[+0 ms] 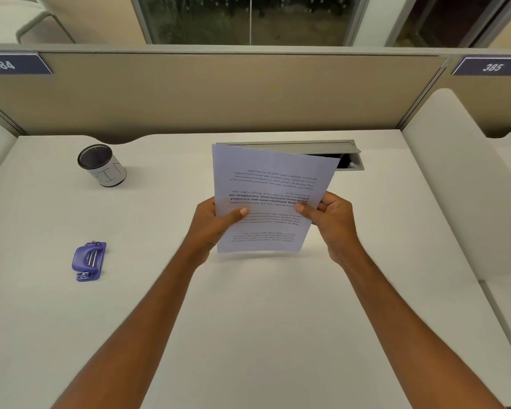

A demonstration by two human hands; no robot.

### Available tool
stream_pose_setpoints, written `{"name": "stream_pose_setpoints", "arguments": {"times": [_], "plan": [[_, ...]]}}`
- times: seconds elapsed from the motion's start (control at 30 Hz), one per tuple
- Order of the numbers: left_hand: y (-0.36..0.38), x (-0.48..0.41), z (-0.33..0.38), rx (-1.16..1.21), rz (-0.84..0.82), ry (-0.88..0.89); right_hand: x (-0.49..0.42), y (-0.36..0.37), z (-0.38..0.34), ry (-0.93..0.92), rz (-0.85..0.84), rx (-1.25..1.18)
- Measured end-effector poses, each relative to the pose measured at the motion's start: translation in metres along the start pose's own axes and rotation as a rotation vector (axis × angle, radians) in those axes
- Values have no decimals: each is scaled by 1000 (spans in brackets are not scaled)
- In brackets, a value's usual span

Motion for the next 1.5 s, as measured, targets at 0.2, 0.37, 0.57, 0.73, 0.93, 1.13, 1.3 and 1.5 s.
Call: {"name": "stream_pose_setpoints", "arguments": {"times": [0.2,0.37,0.57,0.73,0.93,1.13,1.3,1.5], "plan": [[-2,5,4,-6,93,105,3,5,-6,-57,-12,36],[-7,9,-10,-8,142,79,5,6,6,-52,-14,86],[0,10,-17,-17,141,60,5,9,23,8,-12,96],[1,12,-14,-24,153,68,2,7,25,6,-11,60],[4,13,-27,-56,166,4,6,10,51,105,-35,75],[-2,14,-17,45,180,38,9,-6,62,124,-62,100],[-8,9,-7,300,162,60,13,-17,65,176,-28,-109],[9,9,-13,488,171,19,16,19,55,204,-56,-529]]}}
Point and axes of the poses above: each hand's wrist, its own x-axis away from the middle knuckle, its own y-axis out of the palm, z = x × y, the point moved 7 cm from there along -x, towards the middle knuckle, and after that the axes turned 3 degrees about x, right-handed, at the moved point
